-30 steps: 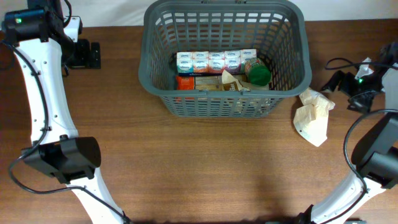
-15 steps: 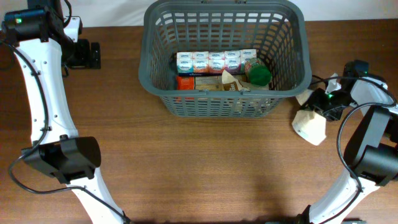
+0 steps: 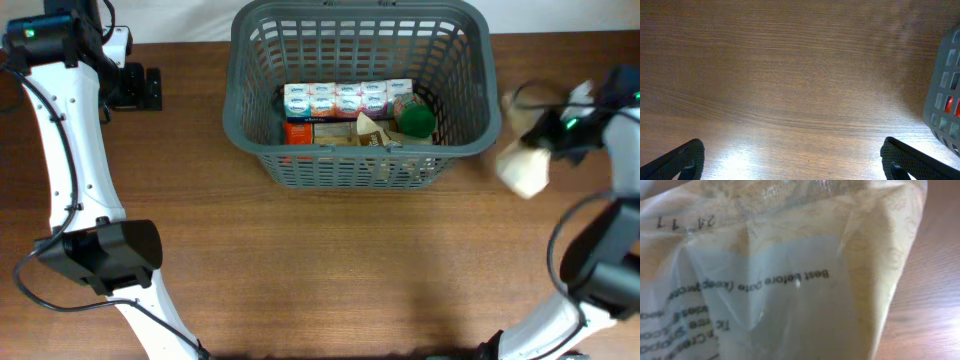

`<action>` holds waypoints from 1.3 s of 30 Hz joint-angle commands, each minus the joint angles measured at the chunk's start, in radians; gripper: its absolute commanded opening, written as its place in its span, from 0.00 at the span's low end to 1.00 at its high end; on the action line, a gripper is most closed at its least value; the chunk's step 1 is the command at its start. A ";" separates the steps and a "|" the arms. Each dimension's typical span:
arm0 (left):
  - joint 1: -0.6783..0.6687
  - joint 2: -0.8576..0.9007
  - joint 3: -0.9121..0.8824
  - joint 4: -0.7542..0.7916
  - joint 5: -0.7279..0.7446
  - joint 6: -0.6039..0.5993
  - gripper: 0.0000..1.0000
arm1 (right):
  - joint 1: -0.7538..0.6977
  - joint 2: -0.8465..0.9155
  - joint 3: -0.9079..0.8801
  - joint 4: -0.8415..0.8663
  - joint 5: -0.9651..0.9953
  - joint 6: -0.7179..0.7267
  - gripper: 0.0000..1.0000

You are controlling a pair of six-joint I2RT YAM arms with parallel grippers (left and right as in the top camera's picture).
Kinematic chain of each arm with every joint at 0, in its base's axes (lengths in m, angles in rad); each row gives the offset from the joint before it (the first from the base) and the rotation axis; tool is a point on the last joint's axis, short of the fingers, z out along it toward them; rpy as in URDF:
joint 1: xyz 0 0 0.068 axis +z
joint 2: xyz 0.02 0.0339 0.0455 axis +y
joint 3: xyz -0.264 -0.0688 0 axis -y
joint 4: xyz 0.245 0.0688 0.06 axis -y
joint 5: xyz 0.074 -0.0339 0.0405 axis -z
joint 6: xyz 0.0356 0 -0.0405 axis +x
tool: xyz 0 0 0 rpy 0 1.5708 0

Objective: Pack container
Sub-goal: 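Grasp the clear bag and lift it over the basket with the right gripper, then lower the clear bag into the basket and release it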

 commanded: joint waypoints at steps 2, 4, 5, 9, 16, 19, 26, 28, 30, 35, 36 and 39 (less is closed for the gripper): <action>0.006 0.005 -0.005 0.002 -0.004 -0.012 0.99 | 0.016 -0.191 0.234 -0.023 -0.122 0.002 0.04; 0.006 0.005 -0.005 0.001 -0.004 -0.013 0.99 | 0.050 -0.248 0.309 -0.011 -0.166 0.002 0.04; 0.006 0.005 -0.005 0.002 -0.004 -0.012 0.99 | 0.084 -0.277 0.337 0.003 -0.167 0.000 0.04; 0.006 0.005 -0.005 0.002 -0.004 -0.013 0.99 | 0.236 -0.311 0.344 0.038 -0.168 -0.050 0.04; 0.006 0.005 -0.005 0.002 -0.004 -0.012 0.99 | 0.625 -0.183 0.343 0.038 -0.162 -0.375 0.04; 0.006 0.005 -0.005 0.002 -0.004 -0.013 0.99 | 0.710 -0.098 0.343 0.034 -0.114 -0.381 0.04; 0.006 0.005 -0.005 0.002 -0.004 -0.012 0.99 | 0.847 0.092 0.343 0.010 -0.114 -0.382 0.04; 0.006 0.005 -0.005 0.002 -0.004 -0.013 0.99 | 0.875 0.134 0.343 0.004 -0.114 -0.385 0.04; 0.006 0.005 -0.005 0.002 -0.004 -0.013 0.99 | 0.901 0.163 0.343 -0.005 -0.114 -0.385 0.10; 0.006 0.005 -0.005 0.001 -0.004 -0.013 0.99 | 0.909 0.166 0.343 -0.020 -0.067 -0.380 0.81; 0.006 0.005 -0.005 0.002 -0.004 -0.012 0.99 | 0.903 0.163 0.344 -0.023 -0.050 -0.369 0.83; 0.006 0.005 -0.005 0.001 -0.004 -0.012 0.99 | 0.864 0.126 0.348 -0.028 -0.031 -0.320 0.87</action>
